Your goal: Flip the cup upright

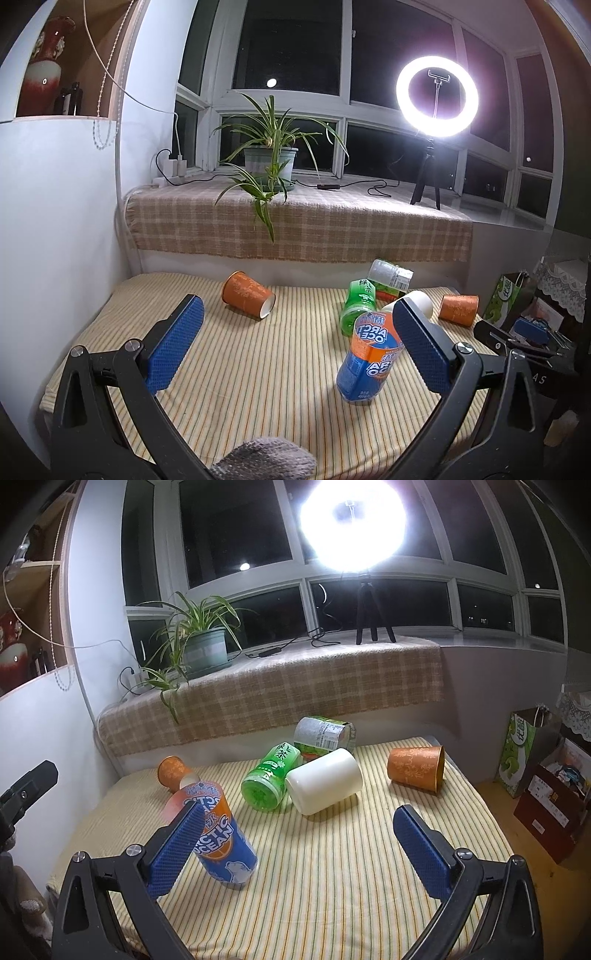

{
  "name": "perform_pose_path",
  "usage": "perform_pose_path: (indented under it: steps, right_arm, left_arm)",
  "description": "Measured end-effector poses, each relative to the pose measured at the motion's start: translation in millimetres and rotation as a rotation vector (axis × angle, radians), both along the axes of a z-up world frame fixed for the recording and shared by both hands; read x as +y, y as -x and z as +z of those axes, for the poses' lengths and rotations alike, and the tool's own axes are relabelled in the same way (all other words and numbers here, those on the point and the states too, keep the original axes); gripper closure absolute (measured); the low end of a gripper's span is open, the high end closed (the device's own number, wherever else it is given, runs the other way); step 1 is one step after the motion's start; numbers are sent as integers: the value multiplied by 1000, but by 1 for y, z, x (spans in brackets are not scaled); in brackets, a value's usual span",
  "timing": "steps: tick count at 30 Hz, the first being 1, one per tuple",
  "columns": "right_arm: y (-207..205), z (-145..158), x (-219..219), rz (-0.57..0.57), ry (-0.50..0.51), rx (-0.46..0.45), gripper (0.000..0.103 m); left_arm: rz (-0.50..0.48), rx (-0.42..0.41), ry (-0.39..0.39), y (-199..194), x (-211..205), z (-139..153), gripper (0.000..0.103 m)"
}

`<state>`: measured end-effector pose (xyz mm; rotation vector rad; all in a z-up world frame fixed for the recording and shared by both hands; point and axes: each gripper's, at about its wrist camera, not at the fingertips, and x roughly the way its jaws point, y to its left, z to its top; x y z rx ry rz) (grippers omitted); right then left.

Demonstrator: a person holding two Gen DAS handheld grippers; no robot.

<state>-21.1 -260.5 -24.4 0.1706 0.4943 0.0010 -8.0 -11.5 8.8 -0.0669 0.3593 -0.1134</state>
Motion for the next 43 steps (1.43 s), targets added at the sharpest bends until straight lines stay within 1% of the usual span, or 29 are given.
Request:
perform_pose_path:
  steps: [9,18,27,43]
  right_arm:
    - [-4,-4,0,2,-17,15,0]
    - [-5,-6,2,8,-9,23,0]
    - [-9,-10,-2,2,-31,40,0]
    - [-11,-11,-1,1,-24,47,0]
  left_arm:
    - [4,0,-3,0,0,0,0]
    - [5,-1,-5,-1,1,-2,0]
    - [5,2,-4,-1,2,-3,0]
    - [10,-7,-14,-4,6,-9,0]
